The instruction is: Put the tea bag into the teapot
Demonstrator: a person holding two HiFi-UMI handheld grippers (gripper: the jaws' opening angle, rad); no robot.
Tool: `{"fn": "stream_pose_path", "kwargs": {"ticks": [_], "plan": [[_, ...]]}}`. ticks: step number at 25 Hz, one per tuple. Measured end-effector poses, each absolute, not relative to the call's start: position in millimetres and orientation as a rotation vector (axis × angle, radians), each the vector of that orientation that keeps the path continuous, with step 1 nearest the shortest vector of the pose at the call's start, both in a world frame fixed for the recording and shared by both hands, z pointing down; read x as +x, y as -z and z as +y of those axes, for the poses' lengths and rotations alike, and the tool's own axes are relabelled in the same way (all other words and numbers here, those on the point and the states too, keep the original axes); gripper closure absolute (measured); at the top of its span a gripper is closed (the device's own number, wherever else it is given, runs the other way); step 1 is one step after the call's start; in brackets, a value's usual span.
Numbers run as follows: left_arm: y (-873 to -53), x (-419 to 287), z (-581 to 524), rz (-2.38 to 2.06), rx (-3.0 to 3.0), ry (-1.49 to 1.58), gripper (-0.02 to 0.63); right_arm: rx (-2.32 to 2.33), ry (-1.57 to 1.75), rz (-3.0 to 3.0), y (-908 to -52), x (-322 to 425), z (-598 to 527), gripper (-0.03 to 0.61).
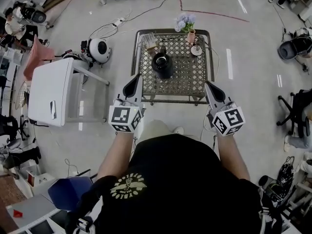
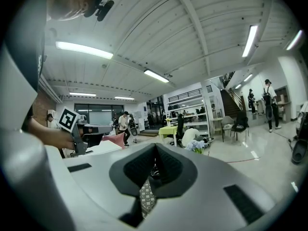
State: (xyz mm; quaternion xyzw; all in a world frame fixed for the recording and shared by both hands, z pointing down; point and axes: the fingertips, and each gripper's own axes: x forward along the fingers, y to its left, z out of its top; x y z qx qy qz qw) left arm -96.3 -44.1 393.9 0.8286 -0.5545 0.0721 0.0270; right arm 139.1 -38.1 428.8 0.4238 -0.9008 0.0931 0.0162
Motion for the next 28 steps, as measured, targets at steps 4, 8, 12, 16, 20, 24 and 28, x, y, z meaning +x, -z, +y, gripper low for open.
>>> {"fn": "stream_pose_path", "kwargs": {"ticks": [4, 8, 12, 16, 20, 24, 28], "plan": [[-392.8, -100.4, -39.0, -1.718, 2.55, -0.22, 0.618, 1.313, -0.283, -2.802, -425.6, 136.3, -37.1, 0.569], [-396.9, -102.7, -36.1, -1.717, 2.535, -0.219, 0.618, 1.296, -0.291, -2.801, -430.8, 133.7, -35.4, 0.569], [-398.6, -105.9, -35.6, -1.717, 2.528, -0.209, 0.618, 1.29, -0.28, -2.804, -429.4, 131.2, -33.6, 0.569], [-400.1, -105.1, -34.6, -1.712, 2.531, -0.199, 0.618, 1.296, -0.267, -2.799, -428.5, 132.2, -34.9, 0.569], [-398.2, -108.1, -34.6, -1.719, 2.526, -0.192, 0.618, 1.293, -0.261, -2.802, -425.2, 130.4, -37.0, 0.569], [-398.5, -113.1, -32.4, -1.73, 2.511, -0.194, 0.618, 1.283, -0.269, -2.804, -425.2, 127.1, -38.3, 0.569], [-397.8, -117.6, -28.3, -1.738, 2.505, -0.198, 0.618, 1.276, -0.272, -2.812, -425.2, 123.0, -35.8, 0.569]]}}
